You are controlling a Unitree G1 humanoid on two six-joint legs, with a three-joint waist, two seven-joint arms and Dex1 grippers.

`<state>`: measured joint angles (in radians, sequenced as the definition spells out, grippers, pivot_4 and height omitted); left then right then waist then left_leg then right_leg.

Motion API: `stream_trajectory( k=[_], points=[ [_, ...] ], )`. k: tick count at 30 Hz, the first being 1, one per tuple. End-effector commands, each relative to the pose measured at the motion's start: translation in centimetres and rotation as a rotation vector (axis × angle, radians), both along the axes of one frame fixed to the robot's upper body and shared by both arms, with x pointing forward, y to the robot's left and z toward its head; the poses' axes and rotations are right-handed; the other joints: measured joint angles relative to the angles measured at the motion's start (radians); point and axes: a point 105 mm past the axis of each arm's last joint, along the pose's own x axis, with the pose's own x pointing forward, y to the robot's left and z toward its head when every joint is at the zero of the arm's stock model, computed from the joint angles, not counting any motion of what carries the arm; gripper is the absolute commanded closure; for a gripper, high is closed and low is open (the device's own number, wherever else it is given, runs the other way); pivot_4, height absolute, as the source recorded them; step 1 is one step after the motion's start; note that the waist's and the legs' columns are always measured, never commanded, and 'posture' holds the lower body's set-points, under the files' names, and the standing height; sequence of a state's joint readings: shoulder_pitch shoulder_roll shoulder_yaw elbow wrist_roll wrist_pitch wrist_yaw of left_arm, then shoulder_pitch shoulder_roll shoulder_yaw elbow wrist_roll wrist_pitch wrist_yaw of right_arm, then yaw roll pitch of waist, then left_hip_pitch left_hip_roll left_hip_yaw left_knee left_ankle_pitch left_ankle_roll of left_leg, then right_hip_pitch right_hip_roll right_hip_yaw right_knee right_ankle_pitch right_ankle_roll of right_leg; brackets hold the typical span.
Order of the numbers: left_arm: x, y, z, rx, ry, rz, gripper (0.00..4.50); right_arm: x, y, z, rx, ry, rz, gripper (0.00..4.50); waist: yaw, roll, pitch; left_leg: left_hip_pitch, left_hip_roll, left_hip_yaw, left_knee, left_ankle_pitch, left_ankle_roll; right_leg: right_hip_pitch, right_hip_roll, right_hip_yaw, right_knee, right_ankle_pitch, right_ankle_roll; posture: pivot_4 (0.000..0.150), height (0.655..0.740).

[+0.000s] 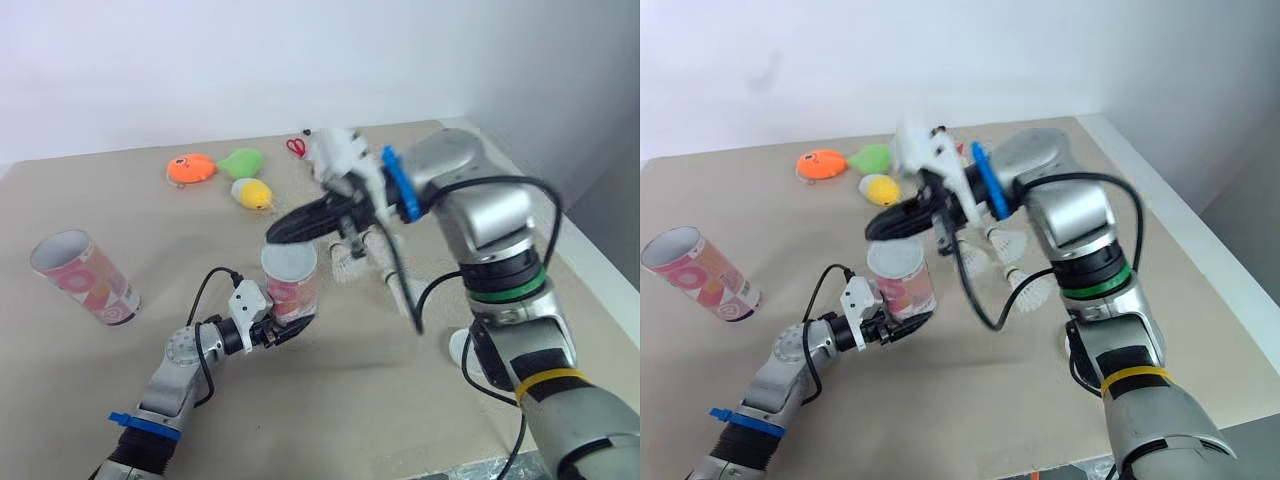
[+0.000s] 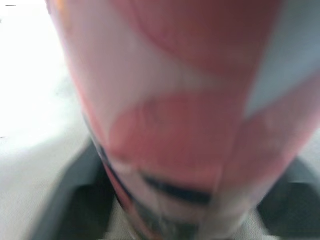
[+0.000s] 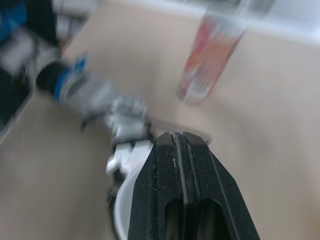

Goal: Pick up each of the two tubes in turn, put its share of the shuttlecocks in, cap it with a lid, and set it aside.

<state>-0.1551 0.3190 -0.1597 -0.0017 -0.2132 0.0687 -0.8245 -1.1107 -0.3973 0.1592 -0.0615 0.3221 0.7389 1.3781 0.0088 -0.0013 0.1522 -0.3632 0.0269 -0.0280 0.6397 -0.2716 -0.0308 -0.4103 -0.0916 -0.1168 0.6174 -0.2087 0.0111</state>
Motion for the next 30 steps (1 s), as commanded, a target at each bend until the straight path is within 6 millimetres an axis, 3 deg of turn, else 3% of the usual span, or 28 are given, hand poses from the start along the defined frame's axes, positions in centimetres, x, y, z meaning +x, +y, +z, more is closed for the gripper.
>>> stream_trajectory(
  k=[1, 4, 6, 7, 8, 11, 16, 20, 26, 30],
  points=[
    [-0.9, 0.8, -2.0, 0.044, 0.093, -0.011, 0.04, -0.8, -1.6, 2.9, 0.19, 0.035, -0.047, 4.5, 0.0, 0.0, 0.001, 0.0, 0.0, 0.0, 0.0, 0.0, 0.0, 0.0, 0.0, 0.0, 0.0, 0.0, 0.0, 0.15, 0.74],
    [-1.1, 1.6, -1.6, 0.075, 0.077, -0.029, 0.0, -1.1, -3.6, 2.2, 0.218, 0.031, -0.118, 3.55, 0.0, -0.002, 0.002, -0.002, 0.0, 0.0, 0.0, -0.001, 0.001, -0.001, 0.0, 0.0, 0.0, -0.001, 0.0, 0.15, 0.74],
    [-1.1, 2.0, -1.2, 0.083, 0.069, -0.029, 0.0, -1.2, -4.4, 1.3, 0.209, 0.051, -0.157, 2.56, -0.004, 0.0, 0.004, -0.003, 0.0, 0.0, 0.0, -0.001, 0.001, -0.002, 0.0, 0.0, 0.0, -0.001, 0.0, 0.15, 0.74],
    [-1.1, 2.4, -0.9, 0.085, 0.066, -0.029, 0.0, -1.3, -5.0, 0.5, 0.201, 0.075, -0.177, 2.26, -0.006, 0.0, 0.005, -0.003, 0.0, 0.002, 0.0, -0.001, 0.001, -0.003, 0.0, 0.002, 0.0, -0.001, 0.0, 0.15, 0.74],
    [-1.1, 2.8, -0.6, 0.088, 0.061, -0.03, 0.0, -1.4, -5.6, -0.4, 0.19, 0.099, -0.199, 1.68, -0.006, -0.002, 0.006, -0.004, 0.0, 0.004, 0.0, -0.001, 0.001, -0.005, 0.0, 0.004, 0.0, 0.0, 0.0, 0.15, 0.74],
    [-1.6, 4.5, 1.0, 0.089, 0.05, -0.06, 0.0, -2.0, -7.7, -5.0, 0.118, 0.152, -0.298, 0.15, -0.005, -0.006, 0.01, -0.006, 0.002, 0.004, 0.0, -0.002, 0.002, -0.008, 0.002, 0.004, 0.001, -0.001, 0.0, 0.15, 0.74],
    [-2.1, 5.5, 3.0, 0.073, 0.063, -0.127, 0.0, -2.8, -7.0, -10.0, 0.093, 0.197, -0.356, 0.03, -0.006, -0.006, 0.019, -0.009, 0.002, 0.009, 0.002, -0.002, 0.002, -0.014, 0.003, 0.01, 0.004, 0.0, 0.0, 0.15, 0.74],
    [-2.3, 4.5, 3.8, 0.083, 0.072, -0.195, 0.0, -2.1, -5.3, -12.9, 0.119, 0.197, -0.396, 0.03, -0.004, -0.012, 0.024, -0.01, 0.003, 0.008, 0.005, -0.002, 0.002, -0.015, 0.004, 0.009, 0.005, 0.001, 0.001, 0.15, 0.74],
    [-2.8, 2.4, 4.3, 0.071, 0.085, -0.262, 0.0, -0.5, -3.9, -14.8, 0.146, 0.19, -0.44, 0.03, -0.003, -0.017, 0.028, -0.013, 0.002, 0.008, 0.014, -0.003, 0.001, -0.014, 0.004, 0.012, 0.008, 0.002, 0.002, 0.15, 0.74],
    [-3.0, 2.2, 4.1, 0.075, 0.098, -0.271, 0.0, -0.4, -3.2, -15.0, 0.141, 0.183, -0.423, 0.03, -0.003, -0.018, 0.03, -0.013, 0.002, 0.008, 0.014, -0.003, 0.001, -0.015, 0.004, 0.012, 0.009, 0.002, 0.002, 0.15, 0.74]
  ],
)
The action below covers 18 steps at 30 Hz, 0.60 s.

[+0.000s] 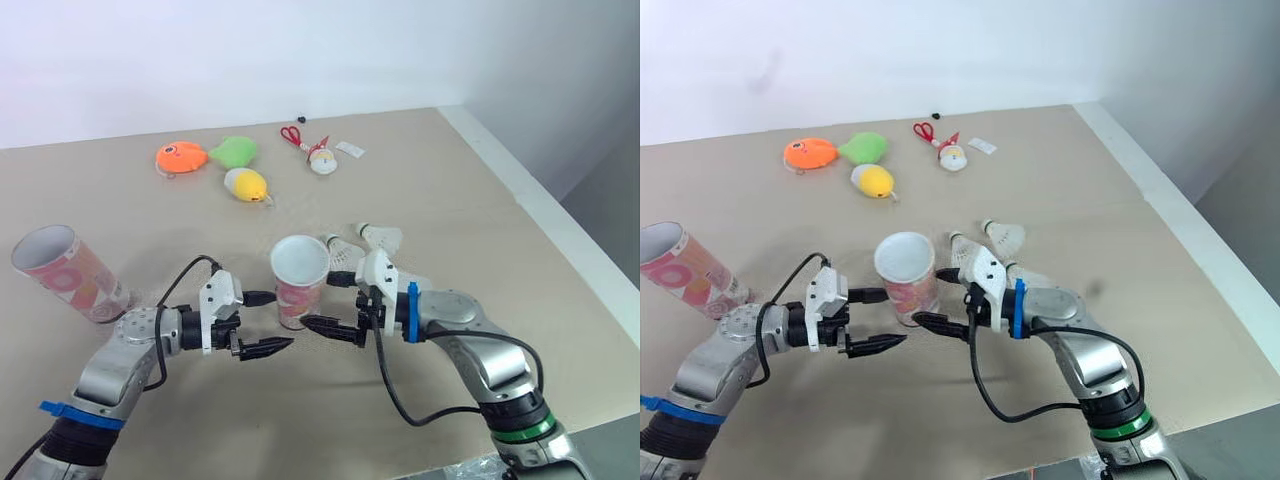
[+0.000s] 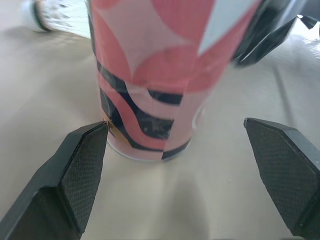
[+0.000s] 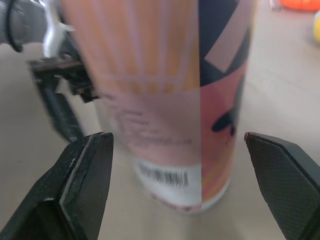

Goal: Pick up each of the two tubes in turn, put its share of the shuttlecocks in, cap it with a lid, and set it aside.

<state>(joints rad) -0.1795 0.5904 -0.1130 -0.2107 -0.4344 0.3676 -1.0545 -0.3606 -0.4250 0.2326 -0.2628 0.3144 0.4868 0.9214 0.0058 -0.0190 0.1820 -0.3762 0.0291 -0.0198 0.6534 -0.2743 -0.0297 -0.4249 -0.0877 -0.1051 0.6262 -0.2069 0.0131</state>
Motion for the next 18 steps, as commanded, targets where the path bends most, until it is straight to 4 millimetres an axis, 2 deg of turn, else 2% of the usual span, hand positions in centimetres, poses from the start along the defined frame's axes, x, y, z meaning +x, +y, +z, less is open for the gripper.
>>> stream_trajectory(
  k=[1, 6, 13, 14, 15, 18],
  points=[
    [-0.3, -0.7, 0.9, -0.013, -0.031, -0.032, 0.0, 0.0, 0.8, 0.8, 0.016, -0.047, 0.028, 0.03, 0.0, 0.0, 0.0, 0.0, 0.0, 0.0, 0.0, 0.0, 0.0, 0.0, 0.0, 0.0, 0.0, 0.0, 0.0, 0.15, 0.74],
    [-0.2, -0.7, 0.8, -0.012, -0.031, -0.028, 0.0, 0.1, 1.7, 0.3, 0.017, -0.032, 0.045, 0.03, 0.001, 0.0, 0.0, 0.0, 0.0, 0.0, 0.002, 0.0, 0.0, 0.0, 0.0, 0.0, 0.002, 0.0, 0.0, 0.15, 0.74],
    [-0.1, -0.6, 0.9, -0.011, -0.035, -0.023, 0.0, 0.0, 1.9, -1.0, -0.001, -0.001, 0.056, 0.03, 0.001, 0.0, 0.0, 0.001, 0.0, 0.0, 0.002, 0.0, 0.0, 0.0, 0.0, 0.001, 0.003, 0.0, -0.001, 0.15, 0.74],
    [0.0, -0.5, 1.0, -0.01, -0.038, -0.02, 0.0, 0.0, 1.8, -1.0, 0.002, 0.0, 0.054, 0.4, 0.001, 0.0, 0.0, 0.001, 0.0, 0.0, 0.002, 0.0, 0.0, 0.0, 0.0, 0.001, 0.003, 0.0, -0.001, 0.15, 0.74],
    [0.0, -0.3, 1.2, -0.008, -0.042, -0.017, 0.0, 0.0, 1.8, -0.9, 0.005, 0.0, 0.053, 0.53, 0.0, 0.0, 0.0, 0.001, 0.0, 0.0, 0.002, 0.0, 0.0, 0.0, 0.0, 0.001, 0.003, 0.0, -0.001, 0.15, 0.74],
    [0.4, 0.2, 2.1, -0.012, -0.07, -0.004, 0.0, 0.0, 1.4, -0.3, 0.022, -0.003, 0.043, 0.53, 0.0, 0.0, 0.0, 0.001, 0.0, 0.0, 0.002, 0.0, 0.0, 0.0, 0.0, 0.001, 0.004, 0.0, -0.001, 0.15, 0.74]
  ],
)
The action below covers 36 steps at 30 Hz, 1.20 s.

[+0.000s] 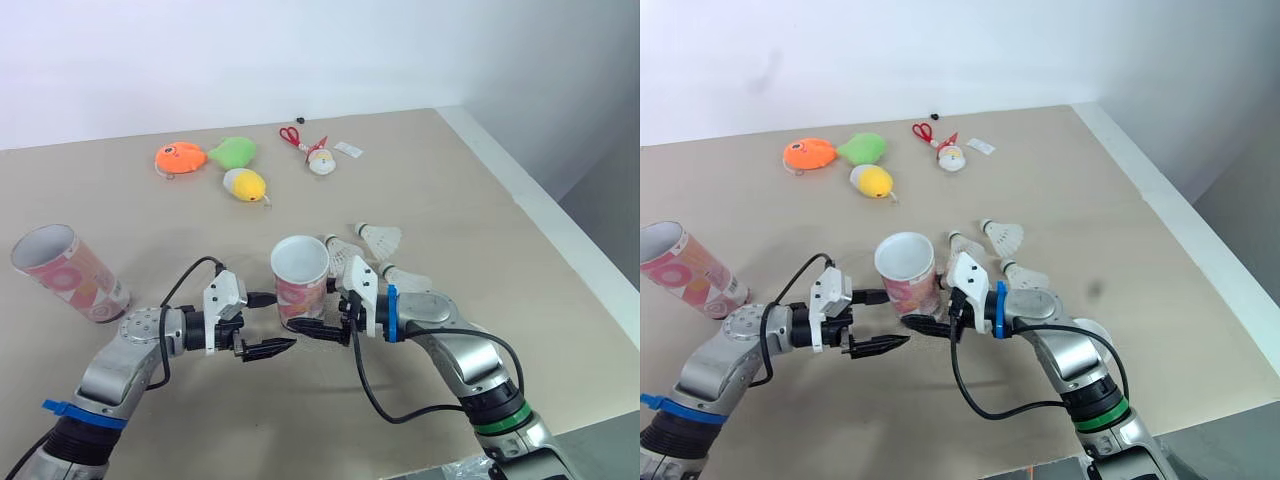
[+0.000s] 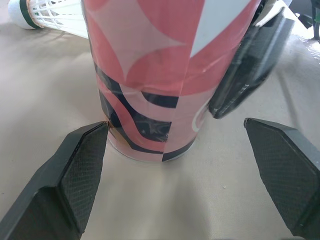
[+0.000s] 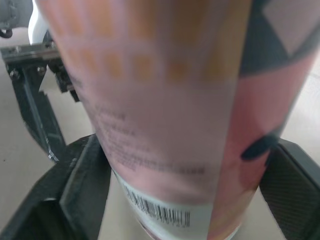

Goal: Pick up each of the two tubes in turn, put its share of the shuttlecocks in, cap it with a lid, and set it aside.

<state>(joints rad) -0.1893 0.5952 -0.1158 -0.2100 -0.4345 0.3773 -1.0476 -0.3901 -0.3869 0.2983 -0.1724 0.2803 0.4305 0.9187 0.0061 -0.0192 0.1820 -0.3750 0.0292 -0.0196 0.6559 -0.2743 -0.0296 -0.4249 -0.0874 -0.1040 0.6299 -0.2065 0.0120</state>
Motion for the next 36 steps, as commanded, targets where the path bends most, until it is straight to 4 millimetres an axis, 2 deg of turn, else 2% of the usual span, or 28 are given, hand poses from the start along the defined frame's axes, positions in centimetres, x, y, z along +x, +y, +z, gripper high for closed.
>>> stream_trajectory(
  k=[1, 5, 9, 14, 17, 19, 22, 25, 27, 30, 36],
  points=[
    [0.4, 0.4, 2.7, -0.03, -0.081, -0.004, 0.0, -0.3, -0.3, 1.2, 0.043, -0.017, 0.006, 0.53, 0.0, 0.0, 0.0, 0.0, 0.0, 0.0, 0.0, 0.0, 0.0, 0.0, 0.0, 0.0, 0.0, 0.0, 0.0, 0.15, 0.74],
    [0.8, 1.1, 5.9, -0.059, -0.142, -0.006, 0.0, -0.5, -1.6, 3.3, 0.107, -0.041, -0.048, 0.53, 0.003, -0.002, 0.001, 0.0, 0.0, 0.0, 0.001, 0.0, 0.0, 0.0, 0.0, 0.0, 0.001, 0.0, 0.0, 0.15, 0.74],
    [1.4, 0.8, 8.6, -0.082, -0.19, -0.015, 0.0, -0.1, -5.1, 7.4, 0.22, -0.112, -0.239, 0.53, 0.004, -0.002, 0.001, -0.001, -0.001, 0.0, 0.003, 0.0, 0.0, 0.001, -0.001, 0.0, 0.001, 0.0, 0.0, 0.15, 0.74],
    [2.1, -2.8, 11.1, -0.178, -0.209, -0.088, 0.0, 0.3, -11.2, 10.0, 0.287, -0.217, -0.581, 0.53, 0.012, -0.003, 0.002, -0.001, -0.002, 0.0, 0.003, 0.0, 0.0, 0.001, -0.001, 0.001, 0.001, 0.001, 0.0, 0.15, 0.74],
    [2.3, -5.4, 11.4, -0.218, -0.195, -0.148, 0.0, 0.4, -15.4, 10.4, 0.299, -0.252, -0.785, 0.53, 0.011, -0.003, 0.002, -0.002, -0.003, 0.001, 0.006, 0.0, 0.0, 0.001, -0.001, 0.005, 0.001, 0.002, 0.002, 0.15, 0.74],
    [2.4, -7.6, 11.1, -0.228, -0.2, -0.196, 0.0, 0.3, -18.3, 10.3, 0.319, -0.25, -0.906, 0.53, 0.008, -0.003, 0.002, -0.001, -0.003, 0.003, 0.006, 0.0, 0.001, 0.001, -0.001, 0.007, 0.001, 0.002, 0.003, 0.15, 0.74],
    [2.5, -10.7, 10.8, -0.263, -0.188, -0.25, 0.0, 0.3, -23.1, 8.9, 0.35, -0.212, -1.103, 0.53, 0.008, -0.003, 0.002, -0.001, -0.004, 0.004, 0.008, -0.002, 0.003, 0.002, -0.001, 0.009, 0.001, 0.003, 0.003, 0.15, 0.74],
    [2.2, -12.6, 9.8, -0.252, -0.173, -0.289, 0.0, -0.2, -27.3, 6.9, 0.322, -0.188, -1.281, 0.53, 0.006, -0.002, 0.002, -0.001, -0.004, 0.006, 0.011, -0.003, 0.006, 0.002, 0.0, 0.011, 0.001, 0.004, 0.003, 0.15, 0.74],
    [2.1, -13.4, 9.5, -0.248, -0.181, -0.298, 0.0, -0.6, -29.2, 5.5, 0.28, -0.18, -1.368, 0.53, 0.003, -0.001, 0.001, 0.0, -0.003, 0.008, 0.012, -0.005, 0.009, 0.001, 0.001, 0.014, 0.001, 0.004, 0.002, 0.15, 0.74],
    [2.0, -13.8, 9.3, -0.247, -0.205, -0.292, 0.0, -0.9, -30.7, 3.8, 0.262, -0.164, -1.455, 0.53, 0.001, 0.001, 0.001, 0.002, -0.002, 0.012, 0.013, -0.006, 0.012, 0.001, 0.002, 0.018, 0.002, 0.005, 0.002, 0.15, 0.74],
    [2.3, -13.8, 9.3, -0.26, -0.233, -0.256, 0.0, -0.9, -31.1, 1.6, 0.272, -0.116, -1.511, 0.53, 0.001, 0.002, 0.0, 0.003, -0.001, 0.013, 0.014, -0.006, 0.013, 0.001, 0.007, 0.024, 0.002, 0.007, 0.003, 0.15, 0.74]
  ],
)
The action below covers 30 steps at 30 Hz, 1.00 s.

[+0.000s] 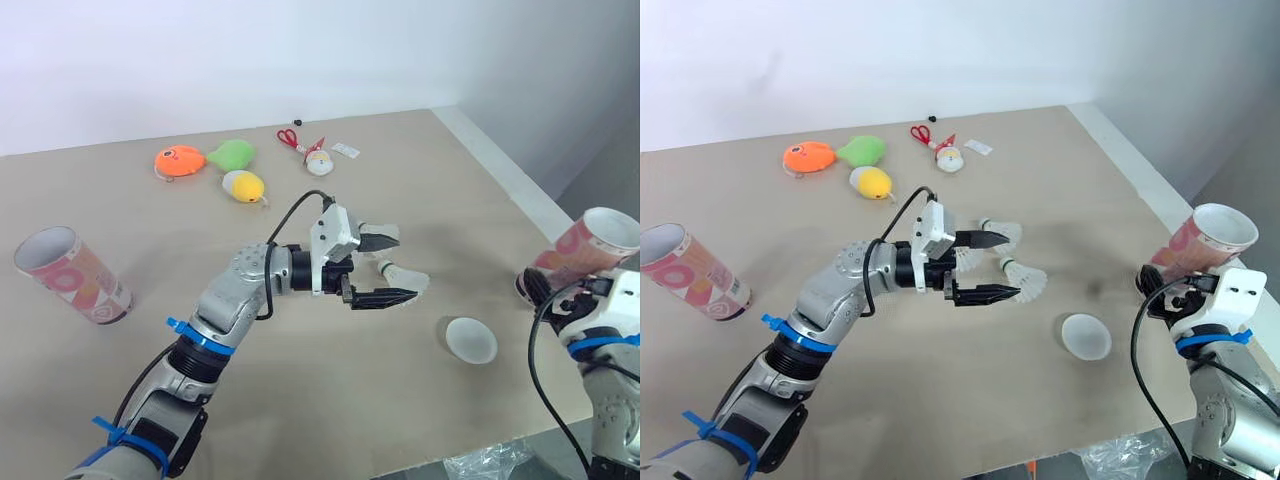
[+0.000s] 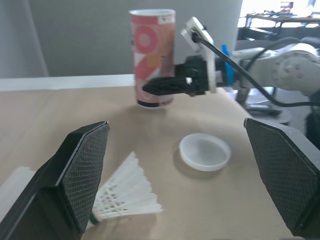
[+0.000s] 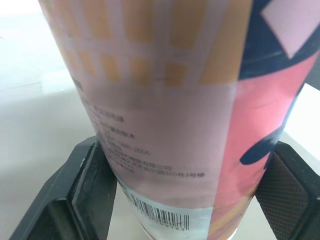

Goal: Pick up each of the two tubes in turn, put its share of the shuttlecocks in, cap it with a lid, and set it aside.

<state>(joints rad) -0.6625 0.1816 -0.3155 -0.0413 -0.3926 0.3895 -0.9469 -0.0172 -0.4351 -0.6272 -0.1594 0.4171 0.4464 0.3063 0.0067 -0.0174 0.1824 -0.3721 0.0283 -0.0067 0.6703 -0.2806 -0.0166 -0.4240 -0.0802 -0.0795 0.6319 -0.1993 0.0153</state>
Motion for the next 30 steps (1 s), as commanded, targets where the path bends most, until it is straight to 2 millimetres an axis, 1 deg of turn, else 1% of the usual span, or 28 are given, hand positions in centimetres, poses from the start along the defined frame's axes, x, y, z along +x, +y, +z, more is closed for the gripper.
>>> stream_trajectory(
  k=[1, 3, 6, 7, 10, 12, 16, 19, 21, 23, 26, 30],
  points=[
    [0.0, 0.2, 0.7, -0.03, -0.034, 0.014, 0.0, 0.0, -0.2, 0.4, -0.011, -0.038, -0.024, 0.53, 0.0, 0.0, 0.0, 0.0, 0.0, 0.0, 0.0, 0.0, 0.0, 0.0, 0.001, 0.002, 0.0, 0.0, 0.0, 0.15, 0.74],
    [0.1, 0.4, 0.6, -0.028, -0.035, 0.025, 0.0, 0.0, -0.1, -0.4, 0.004, -0.022, -0.019, 0.53, 0.001, 0.0, 0.0, 0.0, 0.0, 0.0, 0.001, 0.0, 0.0, 0.0, 0.005, 0.009, 0.0, 0.0, 0.001, 0.15, 0.74],
    [0.2, 0.8, 0.5, -0.029, -0.031, 0.035, 0.0, -0.1, 0.2, -0.9, 0.022, -0.013, -0.008, 0.53, 0.0, 0.0, 0.0, 0.0, -0.001, 0.001, 0.001, 0.0, 0.0, 0.0, 0.013, 0.022, 0.0, 0.001, 0.002, 0.15, 0.74],
    [0.2, 0.9, 0.5, -0.029, -0.029, 0.038, 0.0, -0.1, 0.2, -0.9, 0.024, -0.013, -0.01, 0.27, 0.0, 0.0, 0.0, 0.0, -0.001, 0.002, 0.001, 0.0, 0.0, 0.0, 0.016, 0.027, -0.001, 0.001, 0.002, 0.15, 0.74],
    [0.3, 1.2, 0.3, -0.026, -0.025, 0.046, 0.0, -0.3, 0.1, -0.9, 0.034, -0.019, -0.014, 0.27, 0.0, 0.0, 0.0, 0.0, -0.001, 0.001, 0.001, 0.0, 0.0, 0.0, 0.023, 0.038, -0.001, 0.001, 0.002, 0.15, 0.74],
    [0.4, 1.3, 0.3, -0.025, -0.025, 0.049, 0.0, -0.6, 0.2, -0.4, 0.026, -0.037, -0.005, 0.27, 0.001, 0.0, 0.0, 0.0, -0.001, 0.002, 0.001, 0.0, 0.0, 0.0, 0.025, 0.042, -0.001, 0.001, 0.002, 0.15, 0.74],
    [0.8, 1.9, 0.4, -0.037, -0.027, 0.076, 0.0, -2.4, 0.7, 1.1, 0.013, -0.083, 0.011, 0.27, 0.002, 0.001, 0.0, 0.0, -0.001, 0.001, 0.001, 0.0, 0.0, 0.0, 0.029, 0.047, -0.001, 0.0, 0.002, 0.15, 0.74],
    [1.0, 2.5, 0.2, -0.035, -0.021, 0.092, 0.0, -3.4, 0.9, 1.3, 0.009, -0.083, 0.005, 0.27, 0.002, 0.001, -0.001, 0.0, -0.002, 0.001, 0.001, 0.0, 0.0, 0.0, 0.029, 0.049, -0.001, 0.0, 0.003, 0.15, 0.74],
    [1.0, 3.0, -0.2, -0.026, -0.008, 0.096, 0.0, -4.2, 1.1, 0.8, 0.02, -0.069, 0.002, 0.27, 0.002, 0.001, -0.001, 0.0, -0.002, 0.002, 0.001, 0.0, 0.001, 0.0, 0.03, 0.051, -0.001, 0.0, 0.003, 0.15, 0.74],
    [0.9, 3.3, -0.5, -0.023, 0.005, 0.098, 0.0, -4.4, 1.4, 0.1, 0.024, -0.048, 0.002, 0.27, 0.0, 0.001, -0.001, 0.0, -0.002, 0.002, 0.001, 0.0, 0.0, 0.0, 0.032, 0.053, -0.001, 0.0, 0.003, 0.15, 0.74],
    [0.9, 3.3, -0.6, -0.016, 0.003, 0.094, 0.0, -3.9, 1.4, -0.9, 0.018, -0.003, -0.014, 0.27, 0.0, 0.001, -0.001, 0.0, -0.002, 0.001, 0.001, 0.0, 0.0, -0.001, 0.036, 0.059, -0.001, 0.0, 0.003, 0.15, 0.74],
    [0.9, 3.1, -0.3, -0.021, -0.005, 0.088, 0.0, -3.6, 1.1, -2.7, 0.017, 0.078, -0.031, 0.27, -0.001, 0.001, -0.001, 0.0, -0.002, 0.002, 0.001, 0.001, 0.001, 0.0, 0.048, 0.078, -0.001, 0.001, 0.004, 0.15, 0.74]
  ],
)
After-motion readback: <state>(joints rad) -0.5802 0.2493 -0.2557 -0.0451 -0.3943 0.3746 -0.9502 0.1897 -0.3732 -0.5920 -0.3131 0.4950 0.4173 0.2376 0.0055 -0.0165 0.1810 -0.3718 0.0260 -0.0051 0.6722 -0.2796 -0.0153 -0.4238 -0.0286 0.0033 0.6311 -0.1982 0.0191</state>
